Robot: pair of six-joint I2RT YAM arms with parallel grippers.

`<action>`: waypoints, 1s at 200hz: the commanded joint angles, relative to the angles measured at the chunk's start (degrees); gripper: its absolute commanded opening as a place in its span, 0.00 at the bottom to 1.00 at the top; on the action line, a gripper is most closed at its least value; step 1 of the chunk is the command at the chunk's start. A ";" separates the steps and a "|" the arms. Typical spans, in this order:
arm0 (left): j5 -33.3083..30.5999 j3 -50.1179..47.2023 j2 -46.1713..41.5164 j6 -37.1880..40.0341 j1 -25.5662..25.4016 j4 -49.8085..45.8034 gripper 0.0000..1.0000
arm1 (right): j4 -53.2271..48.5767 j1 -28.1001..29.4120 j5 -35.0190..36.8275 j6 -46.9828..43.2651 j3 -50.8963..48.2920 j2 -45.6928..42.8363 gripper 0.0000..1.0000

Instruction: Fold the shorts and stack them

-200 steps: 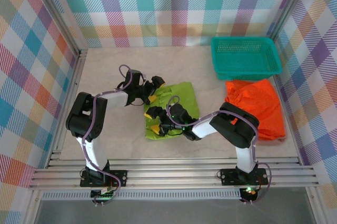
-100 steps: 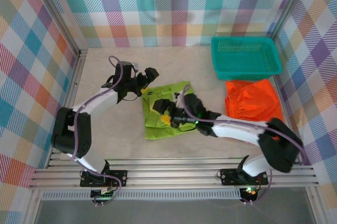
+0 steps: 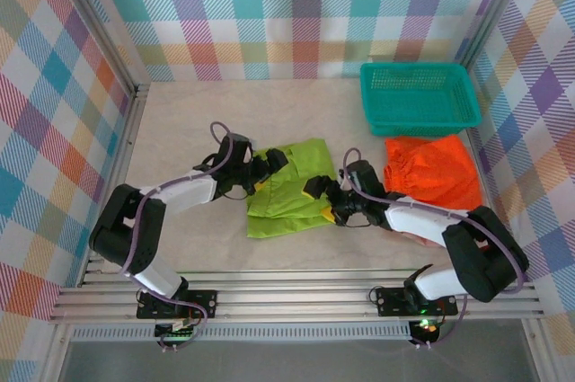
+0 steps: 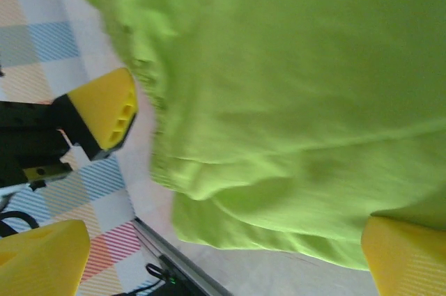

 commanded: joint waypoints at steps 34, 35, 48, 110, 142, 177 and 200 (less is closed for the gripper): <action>-5.97 -2.39 3.25 5.19 0.67 -1.77 1.00 | 1.61 -0.45 -2.99 1.59 -5.48 1.66 0.99; -5.97 -2.32 3.14 5.22 0.71 -1.81 1.00 | 1.44 -0.45 -3.16 1.38 -5.44 1.53 0.99; -6.05 -1.49 1.86 6.54 1.08 -3.55 1.00 | -0.95 -0.49 -3.46 -0.82 -4.51 -0.36 0.99; -2.28 7.05 -6.40 11.30 -1.46 -14.08 1.00 | -35.53 -1.20 8.47 -33.87 15.01 -10.95 1.00; -1.15 3.75 -7.58 7.66 -3.52 -11.44 1.00 | -44.82 -1.78 13.31 -49.11 23.92 -7.30 0.99; -1.88 -3.00 -5.91 5.91 -4.08 -7.46 1.00 | -46.63 -5.61 12.78 -54.00 29.03 -1.59 1.00; -3.00 -6.72 -4.37 6.42 -4.08 -6.20 1.00 | -45.40 -9.39 6.60 -53.90 30.30 2.02 0.99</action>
